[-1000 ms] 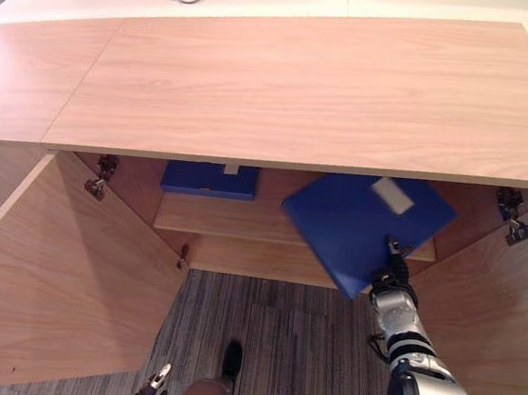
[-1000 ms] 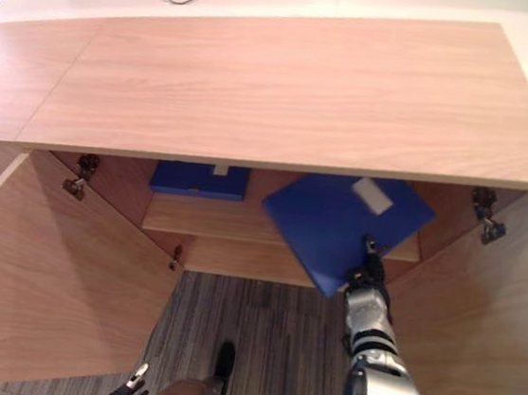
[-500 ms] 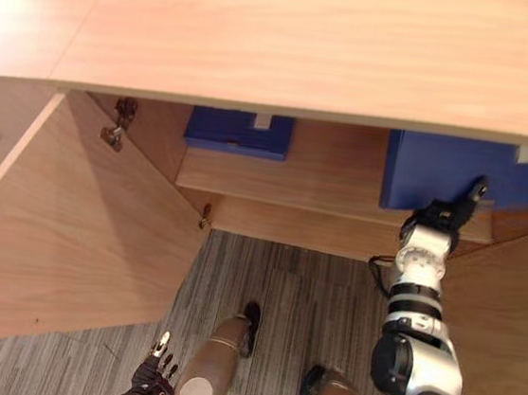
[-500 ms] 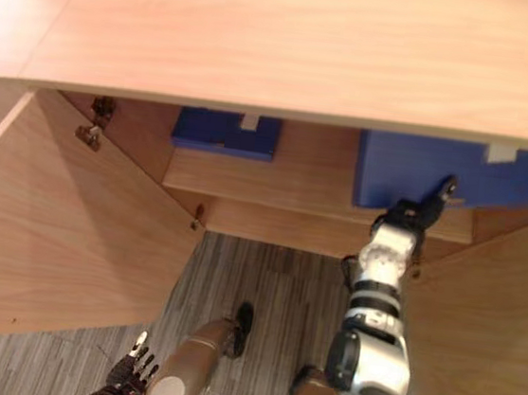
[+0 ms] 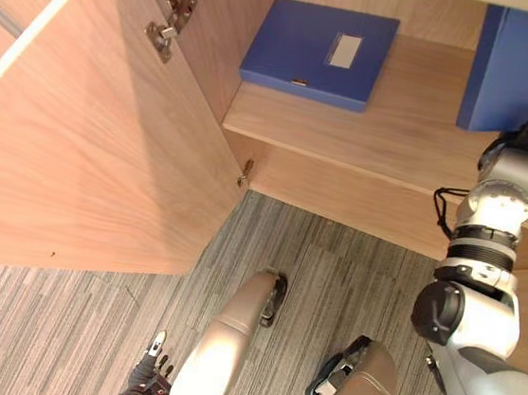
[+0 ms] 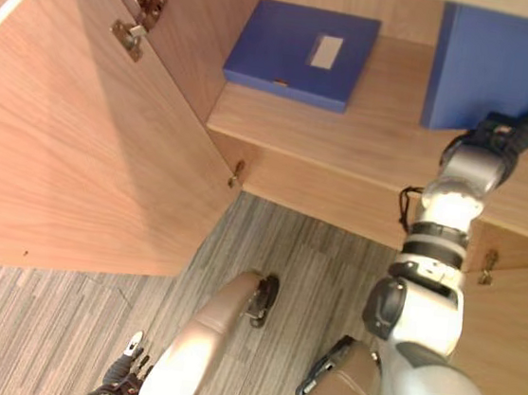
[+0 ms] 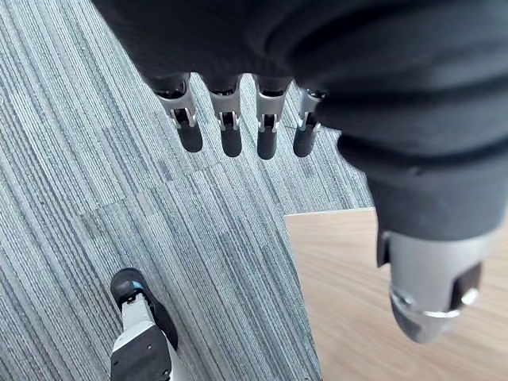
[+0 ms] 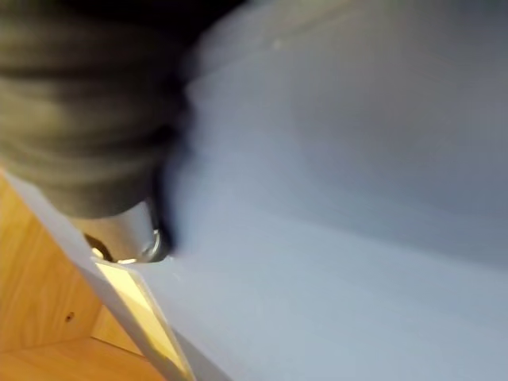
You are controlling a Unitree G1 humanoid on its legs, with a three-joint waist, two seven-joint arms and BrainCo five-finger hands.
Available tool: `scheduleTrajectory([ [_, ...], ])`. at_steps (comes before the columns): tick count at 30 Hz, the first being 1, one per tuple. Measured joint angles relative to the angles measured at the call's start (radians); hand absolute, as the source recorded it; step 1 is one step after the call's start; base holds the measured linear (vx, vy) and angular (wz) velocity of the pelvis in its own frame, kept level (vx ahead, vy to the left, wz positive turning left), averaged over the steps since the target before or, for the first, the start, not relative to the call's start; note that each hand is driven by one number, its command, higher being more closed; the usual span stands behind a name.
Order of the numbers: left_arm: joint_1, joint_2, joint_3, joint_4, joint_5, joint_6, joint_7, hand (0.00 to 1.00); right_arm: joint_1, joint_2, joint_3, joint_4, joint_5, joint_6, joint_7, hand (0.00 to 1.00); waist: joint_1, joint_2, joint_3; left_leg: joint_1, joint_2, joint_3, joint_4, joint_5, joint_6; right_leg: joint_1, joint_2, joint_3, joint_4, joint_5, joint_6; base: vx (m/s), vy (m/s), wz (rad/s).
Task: Walk over to the cabinet, pick up the folder, carry it to the office cabinet, place the folder inside the office cabinet, then close the office cabinet door
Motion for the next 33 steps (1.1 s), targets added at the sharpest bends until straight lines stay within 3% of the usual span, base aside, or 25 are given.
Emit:
scheduleTrajectory([
  [11,0.003,0.007,-0.04,-0.092,-0.003,0.0,0.059,0.0,-0.082,-0.09,0.016,-0.036,-0.033,-0.006,-0.065,1.0,0.0,0.01,0.027,-0.047,0.0,0.021,0.01,0.011,0.015,-0.06,-0.019,0.013,0.029,-0.003,0.001,0.04,-0.02,0.0],
  [12,0.003,0.006,-0.042,-0.103,-0.003,0.0,0.064,0.0,-0.082,-0.089,0.018,-0.049,-0.03,-0.013,-0.077,0.0,0.0,0.01,0.027,-0.048,-0.003,0.022,0.009,0.011,0.015,-0.06,-0.022,0.011,0.029,-0.006,0.001,0.05,-0.029,0.05],
  [17,0.003,0.006,-0.051,-0.128,-0.003,0.001,0.076,0.0,-0.082,-0.088,0.017,-0.064,-0.032,-0.046,-0.12,0.0,-0.003,0.01,0.027,-0.047,-0.017,0.021,-0.005,0.018,0.012,-0.059,-0.033,0.009,0.025,-0.009,0.005,0.04,-0.027,0.08],
  [21,0.003,0.005,-0.054,-0.142,-0.003,0.001,0.075,0.0,-0.082,-0.098,0.02,-0.063,-0.043,-0.023,-0.121,0.0,-0.005,0.01,0.027,-0.045,-0.017,0.018,-0.009,0.019,0.012,-0.056,-0.032,0.005,0.019,-0.009,0.005,0.05,-0.031,0.01],
  [26,0.004,0.005,-0.051,-0.141,-0.004,0.001,0.074,0.0,-0.109,-0.183,0.196,0.022,-0.201,0.126,-0.052,0.0,-0.023,0.01,0.027,-0.043,-0.013,0.02,-0.019,0.022,0.017,-0.057,-0.029,0.006,0.011,-0.009,0.005,0.04,-0.031,-0.02],
  [29,0.004,0.005,-0.049,-0.141,-0.004,0.001,0.071,0.0,-0.16,-0.195,0.284,0.092,-0.235,0.175,-0.009,0.0,-0.027,0.01,0.028,-0.043,-0.002,0.025,-0.022,0.022,0.018,-0.061,-0.022,0.006,0.007,-0.009,0.005,0.04,-0.053,-0.07],
  [33,0.004,0.005,-0.042,-0.139,-0.003,0.001,0.065,0.0,-0.182,-0.21,0.356,0.123,-0.27,0.197,0.035,0.0,-0.03,0.013,0.043,-0.049,0.006,0.027,-0.022,0.022,0.018,-0.072,-0.018,0.009,0.008,-0.009,0.005,0.03,-0.044,-0.04],
])
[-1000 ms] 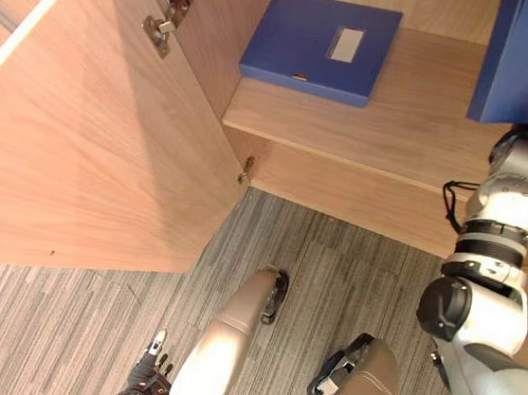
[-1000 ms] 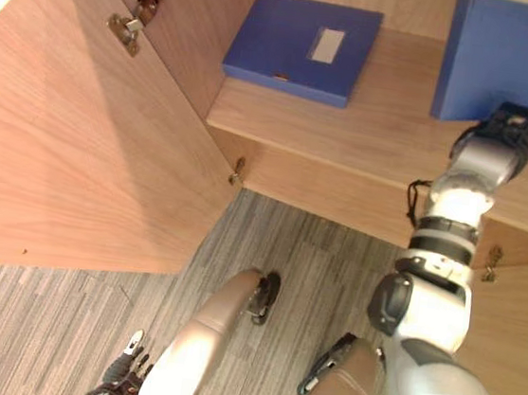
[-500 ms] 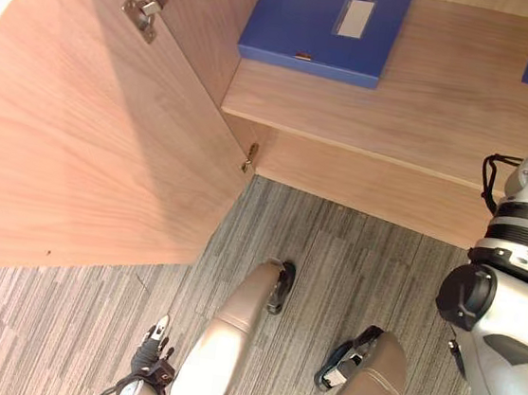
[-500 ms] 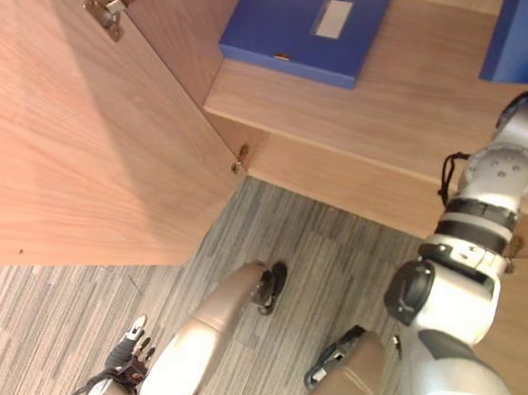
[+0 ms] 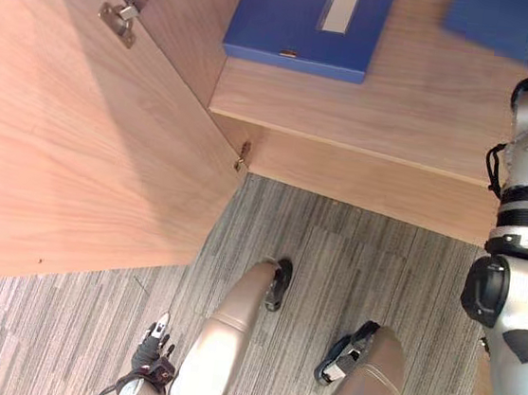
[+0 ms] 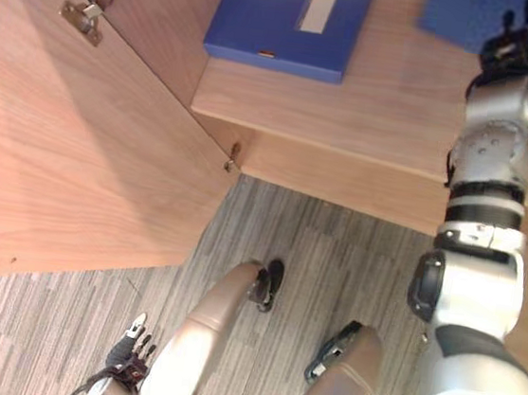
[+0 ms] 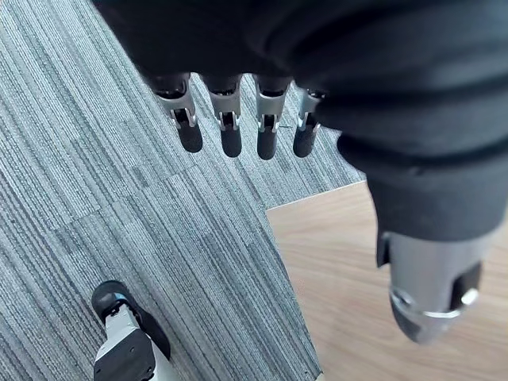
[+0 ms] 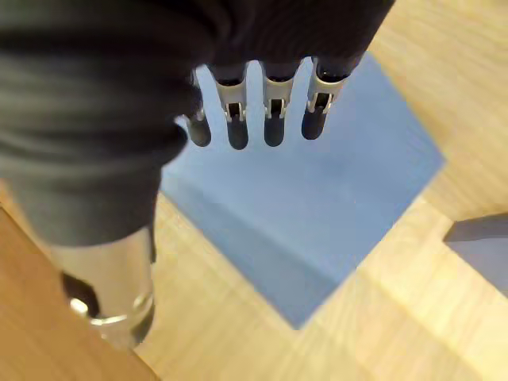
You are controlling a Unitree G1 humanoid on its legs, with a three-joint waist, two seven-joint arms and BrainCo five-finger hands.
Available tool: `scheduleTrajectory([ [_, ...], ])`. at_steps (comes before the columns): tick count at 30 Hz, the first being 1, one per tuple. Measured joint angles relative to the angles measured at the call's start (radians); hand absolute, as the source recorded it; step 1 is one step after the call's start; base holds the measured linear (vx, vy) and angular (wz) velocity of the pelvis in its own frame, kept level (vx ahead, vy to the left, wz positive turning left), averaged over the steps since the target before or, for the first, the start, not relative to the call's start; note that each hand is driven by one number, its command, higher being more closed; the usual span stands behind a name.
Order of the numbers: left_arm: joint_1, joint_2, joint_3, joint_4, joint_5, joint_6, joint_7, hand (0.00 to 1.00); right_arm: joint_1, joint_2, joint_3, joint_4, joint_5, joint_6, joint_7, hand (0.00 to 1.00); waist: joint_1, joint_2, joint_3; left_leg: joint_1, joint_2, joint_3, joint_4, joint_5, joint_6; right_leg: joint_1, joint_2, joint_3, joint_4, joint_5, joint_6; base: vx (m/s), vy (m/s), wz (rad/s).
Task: Walk over to the cabinet, pick up the folder, carry it to the office cabinet, place the folder inside the office cabinet, then close the office cabinet door
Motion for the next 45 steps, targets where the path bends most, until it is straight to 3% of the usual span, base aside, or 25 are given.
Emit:
scheduleTrajectory([
  [8,-0.013,-0.003,0.009,0.031,0.002,0.0,-0.011,0.0,-0.009,0.0,0.045,0.075,-0.006,0.039,0.027,0.0,-0.003,0.031,0.032,-0.081,0.014,0.026,0.056,-0.001,0.001,-0.111,-0.005,0.047,0.08,0.0,0.0,0.02,-0.016,-0.05],
  [14,-0.03,-0.007,0.012,0.043,0.007,0.0,-0.011,0.0,0.0,0.032,0.03,0.093,-0.006,0.044,0.033,0.0,-0.01,0.044,0.036,-0.126,0.032,0.06,0.091,-0.008,-0.004,-0.19,-0.005,0.099,0.136,-0.008,-0.007,-0.01,-0.001,-0.11],
  [20,-0.045,-0.008,0.014,0.065,0.018,0.001,-0.01,0.0,0.056,0.08,-0.044,0.123,-0.04,0.048,0.033,0.0,-0.009,0.047,0.033,-0.126,0.045,0.072,0.088,-0.007,-0.005,-0.2,0.0,0.107,0.134,-0.004,-0.014,0.0,0.001,-0.07],
  [27,-0.052,-0.019,0.034,0.062,0.018,0.0,-0.011,0.0,0.053,0.09,-0.042,0.135,-0.12,0.076,0.059,0.0,-0.005,0.053,0.026,-0.1,0.055,0.077,0.037,0.017,0.025,-0.188,0.02,0.104,0.081,0.018,-0.02,0.07,-0.034,-0.06],
  [31,-0.057,-0.03,0.035,0.062,0.018,0.0,-0.013,0.0,0.06,0.101,-0.028,0.162,-0.148,0.086,0.065,0.0,-0.008,0.054,0.025,-0.053,0.058,0.069,-0.033,0.041,0.015,-0.143,0.032,0.079,0.013,0.046,-0.022,0.06,-0.057,-0.04],
  [36,-0.058,-0.031,0.037,0.06,0.017,0.0,-0.017,0.0,0.103,0.198,0.007,0.16,-0.184,0.089,0.054,0.0,-0.012,0.053,0.014,0.058,0.081,0.062,-0.2,0.1,0.009,-0.044,0.077,0.031,-0.159,0.128,-0.046,0.06,-0.062,-0.16],
  [40,-0.056,-0.031,0.043,0.051,0.017,-0.002,-0.018,0.0,0.21,0.336,0.007,0.018,-0.177,0.05,0.044,0.0,-0.015,0.046,0.0,0.193,0.091,0.075,-0.388,0.169,0.004,0.065,0.112,0.003,-0.332,0.207,-0.053,0.03,-0.029,-0.17],
  [45,-0.042,-0.027,0.047,0.041,0.0,-0.01,-0.027,0.0,0.39,0.488,0.056,-0.096,-0.185,0.008,0.048,0.0,-0.031,-0.012,-0.032,0.395,0.111,0.092,-0.647,0.26,-0.023,0.229,0.172,-0.023,-0.57,0.31,-0.061,0.05,-0.032,-0.24],
])
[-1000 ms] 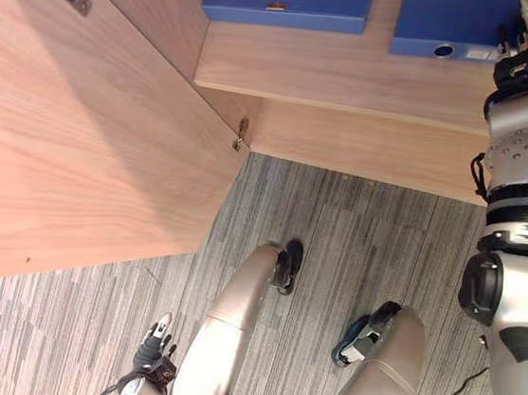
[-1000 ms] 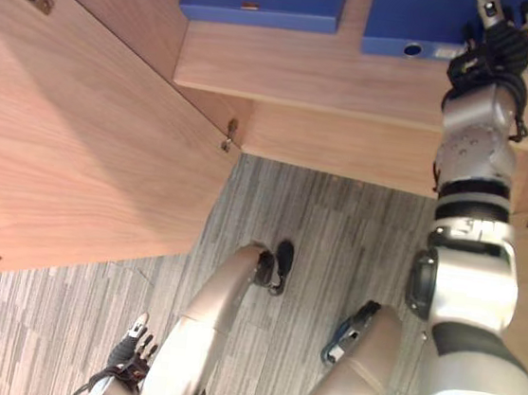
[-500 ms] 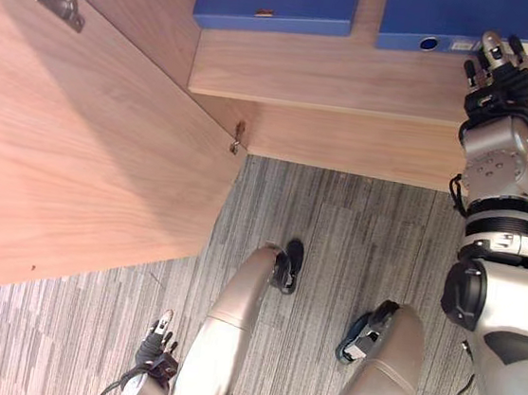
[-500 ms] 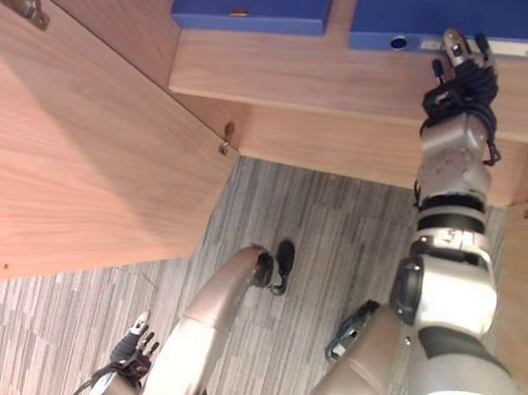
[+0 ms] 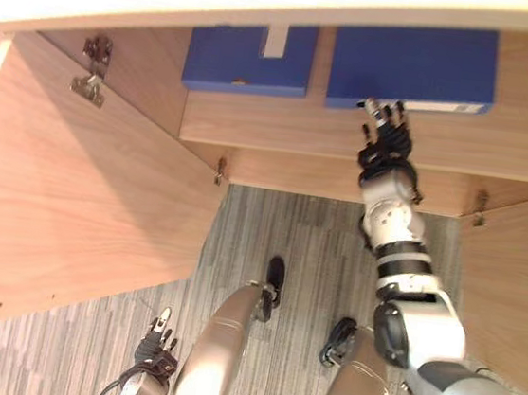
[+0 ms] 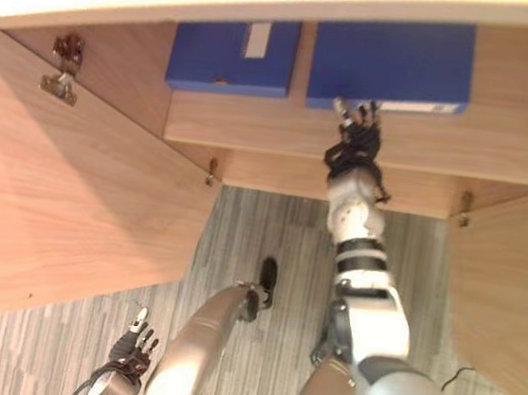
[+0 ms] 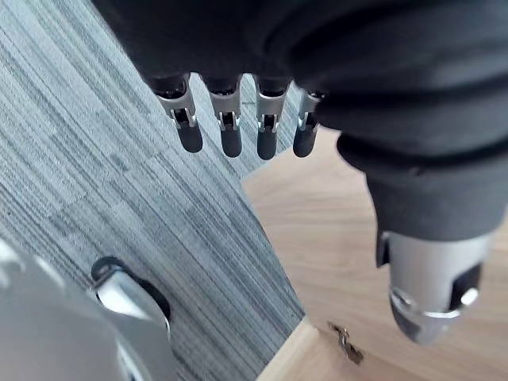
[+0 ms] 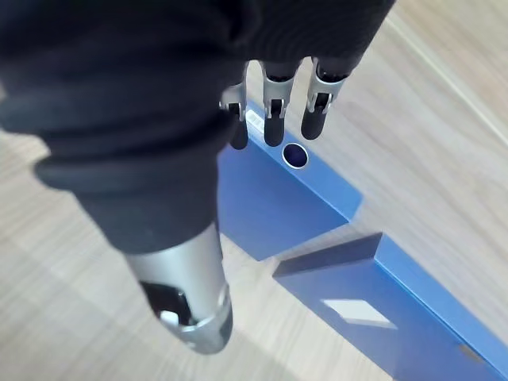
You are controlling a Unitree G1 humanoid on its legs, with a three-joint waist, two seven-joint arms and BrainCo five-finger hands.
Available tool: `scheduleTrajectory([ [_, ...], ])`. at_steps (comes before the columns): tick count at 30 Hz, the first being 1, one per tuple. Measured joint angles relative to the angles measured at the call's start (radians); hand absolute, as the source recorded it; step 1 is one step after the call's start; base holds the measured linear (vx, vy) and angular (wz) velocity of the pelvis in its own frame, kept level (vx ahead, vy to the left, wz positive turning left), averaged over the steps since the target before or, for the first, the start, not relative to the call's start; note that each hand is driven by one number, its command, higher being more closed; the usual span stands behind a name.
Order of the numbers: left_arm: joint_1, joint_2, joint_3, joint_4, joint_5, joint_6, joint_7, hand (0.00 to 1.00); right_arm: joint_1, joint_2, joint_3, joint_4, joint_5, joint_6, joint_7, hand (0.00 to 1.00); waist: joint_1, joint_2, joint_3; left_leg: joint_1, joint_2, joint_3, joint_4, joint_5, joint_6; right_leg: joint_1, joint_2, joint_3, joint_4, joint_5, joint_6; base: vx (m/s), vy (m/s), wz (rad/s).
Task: Walk over to the cabinet, pick up the folder, carry it to the office cabinet, place the folder inside the office cabinet, then close the office cabinet door
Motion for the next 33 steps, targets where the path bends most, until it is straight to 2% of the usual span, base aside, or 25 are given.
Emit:
scheduleTrajectory([
  [3,0.019,0.003,0.011,-0.002,0.0,-0.003,-0.007,0.0,0.137,0.064,0.039,-0.025,-0.061,-0.005,0.011,0.0,-0.002,-0.035,-0.052,0.091,0.025,0.019,-0.139,0.044,-0.017,0.071,0.051,-0.004,-0.14,0.06,-0.007,0.09,-0.029,-0.38],
  [6,0.023,0.005,0.055,0.0,0.01,-0.005,-0.013,0.0,0.328,0.13,0.082,0.017,-0.192,0.001,0.051,0.0,-0.011,-0.079,-0.115,0.205,0.044,0.04,-0.3,0.103,-0.033,0.154,0.101,-0.004,-0.275,0.111,-0.015,0.19,-0.047,-0.31],
  [10,-0.006,0.004,0.08,0.087,0.059,-0.016,-0.013,0.0,0.532,0.156,0.103,0.149,-0.347,0.042,0.114,0.0,-0.028,-0.098,-0.192,0.309,0.059,0.048,-0.409,0.132,-0.063,0.247,0.138,-0.015,-0.374,0.143,-0.007,0.15,-0.069,-0.16],
  [11,-0.013,0.001,0.084,0.112,0.083,-0.019,-0.013,0.0,0.596,0.165,0.094,0.18,-0.398,0.051,0.13,0.0,-0.034,-0.105,-0.215,0.333,0.063,0.057,-0.428,0.136,-0.069,0.275,0.149,-0.017,-0.407,0.15,-0.008,0.12,-0.066,-0.18],
  [13,-0.028,-0.003,0.084,0.146,0.115,-0.021,-0.014,0.0,0.674,0.178,0.037,0.221,-0.429,0.053,0.149,0.0,-0.053,-0.109,-0.24,0.369,0.075,0.067,-0.448,0.136,-0.07,0.313,0.168,-0.015,-0.447,0.166,-0.006,0.1,-0.065,-0.19],
  [15,-0.046,-0.004,0.085,0.187,0.178,-0.022,-0.015,0.0,0.737,0.192,-0.066,0.27,-0.444,0.048,0.155,0.0,-0.063,-0.114,-0.255,0.404,0.087,0.082,-0.453,0.126,-0.087,0.355,0.185,-0.006,-0.486,0.185,-0.002,0.06,-0.052,-0.28],
  [17,-0.068,-0.006,0.091,0.232,0.268,-0.024,-0.022,0.0,0.806,0.199,-0.221,0.315,-0.444,0.042,0.148,0.0,-0.069,-0.12,-0.267,0.444,0.11,0.113,-0.431,0.103,-0.111,0.408,0.207,0.017,-0.534,0.218,0.004,0.03,-0.042,-0.45],
  [18,-0.074,-0.008,0.099,0.241,0.293,-0.024,-0.021,0.0,0.824,0.202,-0.259,0.318,-0.443,0.04,0.144,0.0,-0.074,-0.123,-0.27,0.448,0.116,0.124,-0.413,0.091,-0.108,0.417,0.211,0.027,-0.54,0.221,0.001,0.0,-0.034,-0.63],
  [19,-0.091,-0.012,0.119,0.27,0.358,-0.024,-0.02,0.0,0.839,0.206,-0.358,0.316,-0.432,0.023,0.128,0.0,-0.077,-0.127,-0.279,0.447,0.141,0.147,-0.344,0.046,-0.081,0.434,0.227,0.059,-0.548,0.226,-0.004,-0.01,-0.03,-0.55],
  [20,-0.098,-0.013,0.126,0.281,0.383,-0.024,-0.019,0.0,0.84,0.211,-0.397,0.316,-0.418,0.017,0.121,0.0,-0.081,-0.127,-0.279,0.448,0.153,0.153,-0.31,0.025,-0.076,0.448,0.235,0.067,-0.555,0.229,-0.006,-0.03,-0.046,-0.64],
  [22,-0.112,-0.026,0.152,0.297,0.469,-0.024,-0.009,0.0,0.845,0.222,-0.533,0.324,-0.356,0.0,0.099,0.0,-0.084,-0.122,-0.283,0.441,0.205,0.171,-0.172,-0.051,-0.075,0.488,0.265,0.108,-0.573,0.241,-0.014,-0.07,-0.05,-0.61],
  [23,-0.113,-0.039,0.166,0.301,0.5,-0.025,-0.005,0.0,0.853,0.221,-0.585,0.327,-0.325,-0.003,0.091,0.0,-0.083,-0.112,-0.291,0.429,0.235,0.163,-0.095,-0.097,-0.08,0.491,0.285,0.13,-0.574,0.243,-0.018,-0.09,-0.033,-0.62],
  [25,-0.12,-0.047,0.17,0.322,0.542,-0.024,-0.001,0.0,0.869,0.216,-0.611,0.338,-0.324,-0.003,0.084,0.0,-0.083,-0.095,-0.304,0.403,0.255,0.095,-0.014,-0.148,-0.088,0.486,0.311,0.168,-0.577,0.25,-0.029,-0.1,0.016,-0.68],
  [26,-0.124,-0.049,0.174,0.335,0.576,-0.024,0.005,0.0,0.874,0.211,-0.607,0.353,-0.331,0.002,0.082,0.0,-0.083,-0.088,-0.308,0.4,0.253,0.038,0.006,-0.177,-0.096,0.478,0.323,0.197,-0.581,0.254,-0.037,-0.13,0.081,-0.89],
  [28,-0.129,-0.049,0.168,0.348,0.68,-0.022,0.02,0.0,0.884,0.208,-0.6,0.365,-0.404,0.011,0.08,0.0,-0.097,-0.087,-0.314,0.397,0.234,-0.002,0.011,-0.191,-0.094,0.464,0.321,0.226,-0.588,0.269,-0.038,-0.14,0.112,-0.54],
  [29,-0.131,-0.045,0.149,0.364,0.764,-0.023,0.02,0.0,0.909,0.209,-0.6,0.366,-0.452,0.022,0.081,0.0,-0.117,-0.099,-0.332,0.395,0.21,0.004,-0.02,-0.183,-0.083,0.449,0.302,0.237,-0.601,0.278,-0.029,-0.14,0.131,-0.21],
  [31,-0.134,-0.038,0.135,0.379,0.804,-0.023,0.017,0.0,0.93,0.212,-0.602,0.366,-0.477,0.033,0.082,0.0,-0.121,-0.112,-0.348,0.416,0.189,0.039,-0.077,-0.156,-0.077,0.437,0.279,0.259,-0.62,0.298,-0.022,-0.1,0.122,-0.33],
  [33,-0.133,-0.033,0.119,0.411,0.835,-0.021,0.017,0.0,0.96,0.219,-0.604,0.366,-0.501,0.044,0.078,0.0,-0.123,-0.124,-0.386,0.447,0.146,0.084,-0.182,-0.108,-0.066,0.41,0.25,0.297,-0.647,0.324,-0.01,-0.05,0.092,-0.44],
])
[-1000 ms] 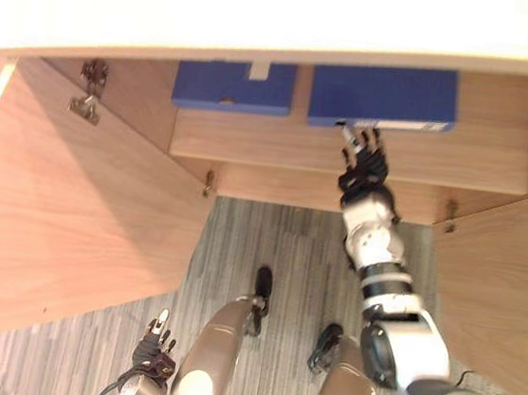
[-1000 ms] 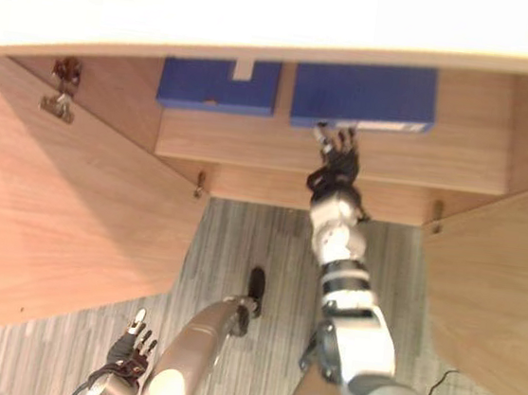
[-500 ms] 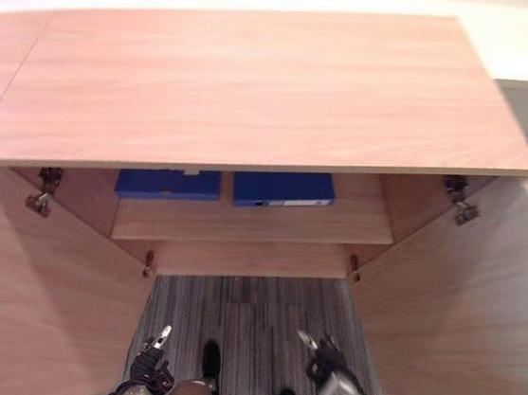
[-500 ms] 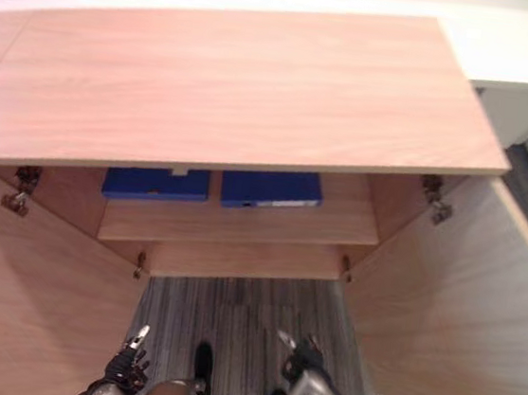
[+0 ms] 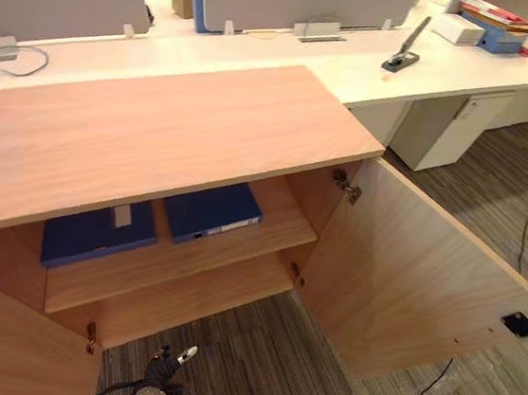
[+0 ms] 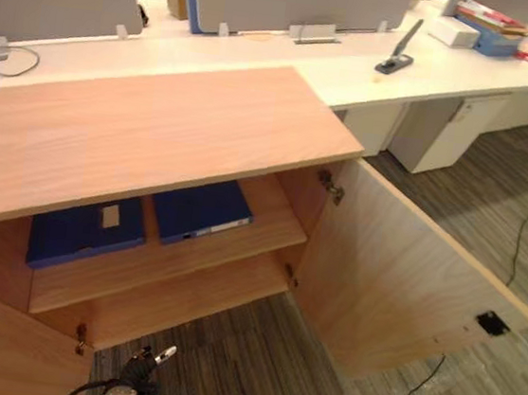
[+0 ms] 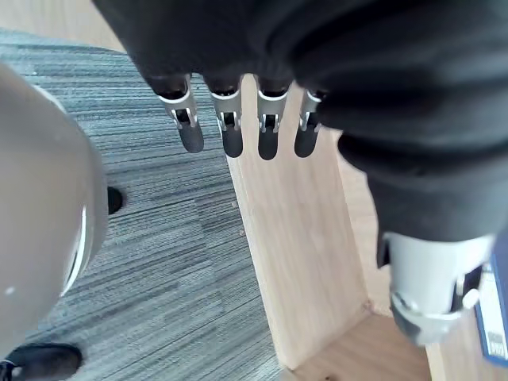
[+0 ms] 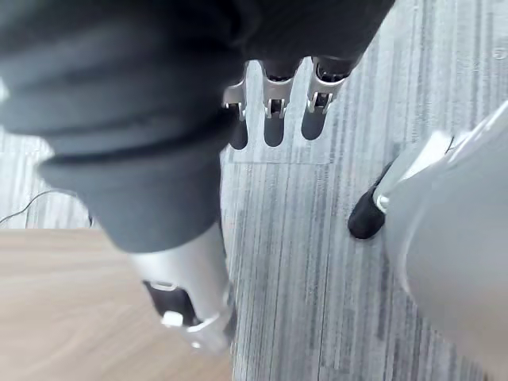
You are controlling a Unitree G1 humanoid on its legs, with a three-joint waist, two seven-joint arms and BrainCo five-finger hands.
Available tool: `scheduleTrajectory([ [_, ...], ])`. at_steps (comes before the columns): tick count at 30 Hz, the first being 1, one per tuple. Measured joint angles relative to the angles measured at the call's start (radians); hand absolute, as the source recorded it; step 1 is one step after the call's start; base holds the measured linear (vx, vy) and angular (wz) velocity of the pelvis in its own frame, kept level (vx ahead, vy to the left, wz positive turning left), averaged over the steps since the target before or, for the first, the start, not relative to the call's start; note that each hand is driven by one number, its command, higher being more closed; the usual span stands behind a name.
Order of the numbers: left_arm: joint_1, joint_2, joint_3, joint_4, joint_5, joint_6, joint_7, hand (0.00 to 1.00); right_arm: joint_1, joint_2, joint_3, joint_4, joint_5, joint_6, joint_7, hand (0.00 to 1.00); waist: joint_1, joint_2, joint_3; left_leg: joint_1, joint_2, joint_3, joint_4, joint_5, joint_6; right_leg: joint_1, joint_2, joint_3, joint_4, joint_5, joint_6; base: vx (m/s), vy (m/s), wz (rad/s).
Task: Walk over to the cabinet, pick up the folder, carry it to the office cabinet, place the folder inside the office cabinet, then close the office cabinet door
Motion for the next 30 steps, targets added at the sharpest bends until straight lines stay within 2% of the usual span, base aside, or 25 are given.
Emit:
scheduleTrajectory([
  [2,-0.005,-0.002,-0.007,0.023,0.006,0.004,0.0,0.0,0.019,0.007,-0.02,0.0,-0.001,0.005,-0.007,0.0,-0.008,-0.002,-0.011,0.037,-0.022,0.023,-0.069,0.029,0.004,0.002,-0.015,0.017,-0.018,0.012,0.004,0.0,0.073,-0.33],
  [5,-0.008,-0.007,-0.006,0.039,0.003,0.011,0.007,0.0,0.031,0.008,-0.05,0.016,0.025,0.008,-0.017,0.0,-0.009,-0.007,-0.014,0.088,-0.03,0.067,-0.115,0.05,0.015,0.012,-0.015,0.057,-0.024,0.021,0.008,0.04,0.038,-0.37],
  [13,-0.01,-0.015,-0.005,0.043,-0.01,0.014,0.018,0.0,-0.007,0.006,-0.082,-0.003,0.097,0.008,-0.065,0.0,-0.01,-0.014,-0.01,0.167,-0.027,0.171,-0.15,0.045,0.009,0.02,0.002,0.144,-0.028,0.04,0.01,0.02,0.017,-0.39],
  [18,-0.01,-0.015,-0.045,0.038,-0.043,0.017,0.021,0.0,-0.025,0.003,-0.049,-0.186,0.097,0.001,-0.097,0.0,-0.01,-0.019,0.0,0.199,-0.03,0.237,-0.15,0.031,0.001,0.014,0.005,0.206,-0.028,0.058,0.013,-0.05,0.028,-0.43],
  [23,0.012,-0.008,-0.158,-0.029,-0.051,0.023,0.015,0.0,-0.031,-0.003,0.102,-0.516,0.091,-0.017,-0.12,0.0,-0.012,-0.026,0.038,0.236,-0.031,0.32,-0.146,0.022,0.004,-0.023,0.017,0.263,0.022,0.06,0.021,-0.07,0.024,-0.55],
  [25,0.019,-0.006,-0.197,-0.062,-0.053,0.024,0.013,0.0,-0.054,-0.011,0.134,-0.642,0.062,-0.025,-0.13,0.0,-0.012,-0.023,0.066,0.245,-0.025,0.365,-0.13,0.017,0.008,-0.069,0.025,0.224,0.09,0.056,0.026,-0.09,-0.041,-0.7],
  [26,0.022,-0.005,-0.212,-0.08,-0.053,0.028,0.012,0.0,-0.067,-0.014,0.136,-0.688,0.046,-0.034,-0.135,0.0,-0.011,-0.027,0.078,0.245,-0.021,0.391,-0.111,0.013,0.013,-0.096,0.013,0.145,0.118,0.054,0.022,-0.12,-0.034,-0.44],
  [28,0.031,-0.003,-0.238,-0.101,-0.054,0.033,0.011,0.0,-0.075,-0.032,0.136,-0.704,0.025,-0.042,-0.151,0.0,-0.015,-0.031,0.092,0.259,-0.016,0.412,-0.093,0.005,0.021,-0.105,-0.054,-0.041,0.156,0.006,-0.031,-0.08,0.02,-0.34],
  [30,0.026,0.0,-0.242,-0.104,-0.065,0.038,0.004,0.0,-0.079,-0.074,0.164,-0.698,0.017,-0.042,-0.162,0.0,-0.01,-0.022,0.092,0.278,-0.001,0.452,-0.095,0.002,0.025,-0.106,-0.167,-0.304,0.232,-0.033,-0.093,-0.01,0.082,-0.45],
])
